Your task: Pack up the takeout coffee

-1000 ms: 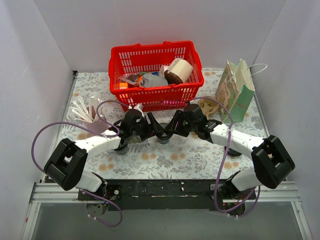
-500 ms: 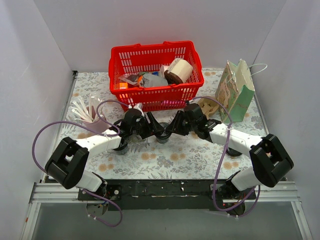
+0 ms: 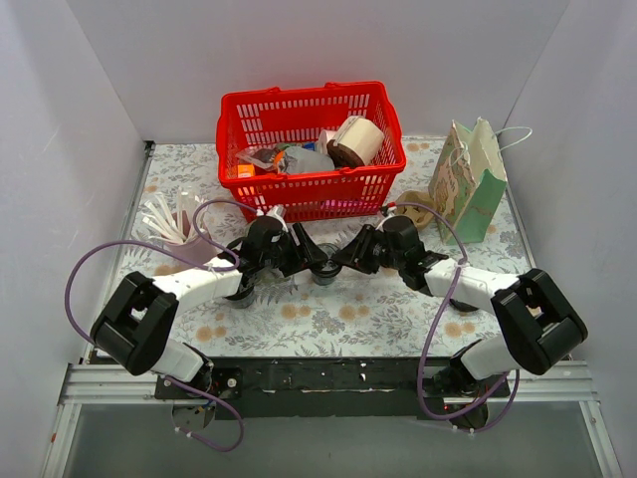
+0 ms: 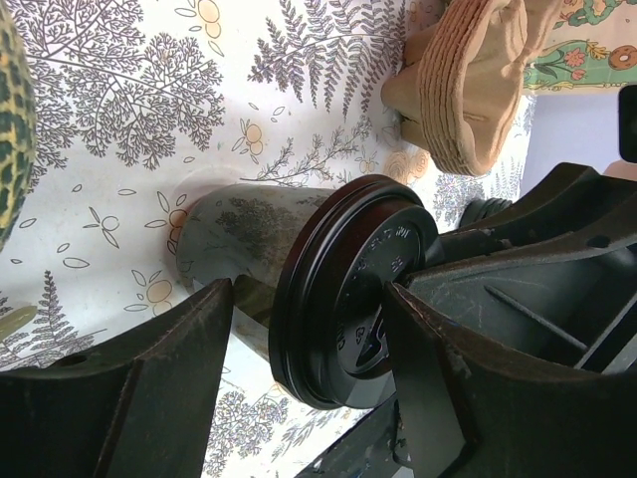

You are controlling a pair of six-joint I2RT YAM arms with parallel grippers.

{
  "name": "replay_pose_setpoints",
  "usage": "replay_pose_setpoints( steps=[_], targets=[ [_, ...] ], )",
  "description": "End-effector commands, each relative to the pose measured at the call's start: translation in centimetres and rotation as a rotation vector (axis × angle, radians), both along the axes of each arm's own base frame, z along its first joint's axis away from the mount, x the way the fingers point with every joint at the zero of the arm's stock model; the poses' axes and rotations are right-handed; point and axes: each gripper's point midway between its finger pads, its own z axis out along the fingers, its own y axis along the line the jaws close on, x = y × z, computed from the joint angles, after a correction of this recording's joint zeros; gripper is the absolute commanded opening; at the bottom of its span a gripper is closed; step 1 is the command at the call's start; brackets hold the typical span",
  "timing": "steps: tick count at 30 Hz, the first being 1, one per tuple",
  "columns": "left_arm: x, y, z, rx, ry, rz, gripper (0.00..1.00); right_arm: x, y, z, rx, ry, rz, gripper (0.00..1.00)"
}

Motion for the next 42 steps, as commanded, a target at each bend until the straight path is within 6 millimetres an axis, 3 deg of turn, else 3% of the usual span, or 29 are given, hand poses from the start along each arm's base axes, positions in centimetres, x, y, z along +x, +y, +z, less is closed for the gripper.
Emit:
replay_pose_setpoints(
  steps=[1,7,11,15,20,24,26,31,42],
  targets=[
    [-0.4,-0.1,-0.7,0.012,0.032,-0.008,0.59,-2.4,0.5,-1.8,0.033,0.085,0.093,0.01],
    [-0.3,-0.3,-0.6,0.012,0.036,-0.010,0.56,-4.5,0.2,-4.4,0.034,0.217,0.153,0.01],
    [-0.2,-0.2,-0.6,0.020,0.039,-0.006,0.52,-5.3,-0.9,-6.9,-0.059,0.306,0.148,0.01],
    [-0.2,0.0,-0.8,0.030,0.041,0.002,0.49,-5.8,-1.5,-8.2,-0.125,0.339,0.180,0.01],
    [-0.1,0.1,-0.8,0.034,0.038,0.002,0.44,-4.9,-0.9,-6.5,-0.106,0.265,0.197,0.12],
    [-0.2,0.1,-0.8,0.041,0.032,-0.005,0.44,-3.1,-0.5,-3.4,-0.106,0.155,0.199,0.23],
    [-0.1,0.3,-0.9,0.052,0.032,0.000,0.43,-1.9,-0.2,-1.9,-0.122,0.103,0.201,0.34],
    [0.2,0.6,-0.7,0.076,0.014,0.006,0.43,-0.4,-1.5,-0.7,-0.193,0.052,0.129,0.50],
    [-0.5,0.1,-1.1,0.078,0.018,-0.063,0.45,2.1,-0.6,2.2,-0.186,-0.051,0.138,0.68]
  ],
)
